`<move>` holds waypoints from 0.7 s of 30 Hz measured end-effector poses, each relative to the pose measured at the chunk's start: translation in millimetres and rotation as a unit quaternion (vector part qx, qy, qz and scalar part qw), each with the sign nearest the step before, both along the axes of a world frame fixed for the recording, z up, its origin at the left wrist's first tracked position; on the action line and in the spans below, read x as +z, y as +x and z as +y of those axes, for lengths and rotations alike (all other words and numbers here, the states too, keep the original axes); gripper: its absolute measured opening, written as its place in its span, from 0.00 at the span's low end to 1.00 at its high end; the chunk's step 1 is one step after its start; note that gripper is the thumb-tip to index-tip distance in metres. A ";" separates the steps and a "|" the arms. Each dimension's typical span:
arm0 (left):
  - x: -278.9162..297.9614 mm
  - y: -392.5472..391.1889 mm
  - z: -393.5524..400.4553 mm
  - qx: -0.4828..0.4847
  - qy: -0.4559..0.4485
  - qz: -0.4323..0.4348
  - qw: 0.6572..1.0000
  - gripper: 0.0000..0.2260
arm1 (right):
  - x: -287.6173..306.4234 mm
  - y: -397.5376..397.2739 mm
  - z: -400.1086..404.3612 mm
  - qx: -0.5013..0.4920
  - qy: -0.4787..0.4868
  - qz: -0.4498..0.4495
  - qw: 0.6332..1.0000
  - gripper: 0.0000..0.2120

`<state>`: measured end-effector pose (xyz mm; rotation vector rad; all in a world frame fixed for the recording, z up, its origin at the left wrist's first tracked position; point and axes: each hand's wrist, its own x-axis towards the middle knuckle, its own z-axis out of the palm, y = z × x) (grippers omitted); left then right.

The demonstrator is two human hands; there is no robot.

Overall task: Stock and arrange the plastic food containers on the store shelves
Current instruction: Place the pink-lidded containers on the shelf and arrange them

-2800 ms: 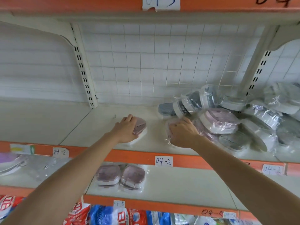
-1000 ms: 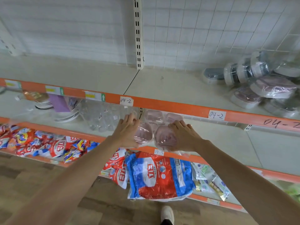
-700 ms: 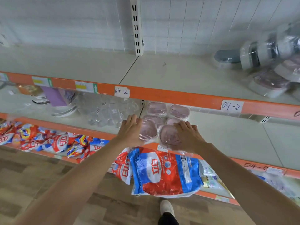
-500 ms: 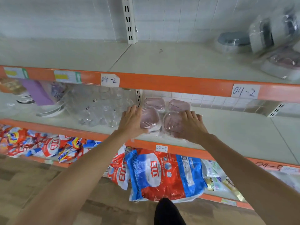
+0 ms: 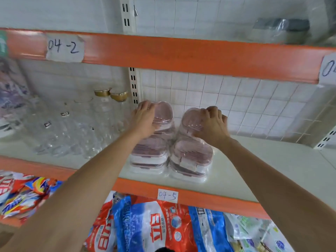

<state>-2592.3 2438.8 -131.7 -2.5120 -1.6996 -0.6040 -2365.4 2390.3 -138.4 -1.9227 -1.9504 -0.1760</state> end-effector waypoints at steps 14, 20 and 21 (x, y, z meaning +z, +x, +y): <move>-26.7 6.3 15.3 -0.024 0.078 0.034 0.996 0.20 | -17.3 0.6 23.1 0.044 0.012 -0.082 0.996 0.17; -30.7 12.8 -4.9 -0.039 -0.005 0.038 0.999 0.23 | -21.4 -20.9 7.0 0.037 0.051 -0.137 0.989 0.19; -30.4 10.3 -9.1 -0.045 -0.019 0.030 0.998 0.24 | -21.3 -25.4 2.5 0.061 0.051 -0.144 0.986 0.18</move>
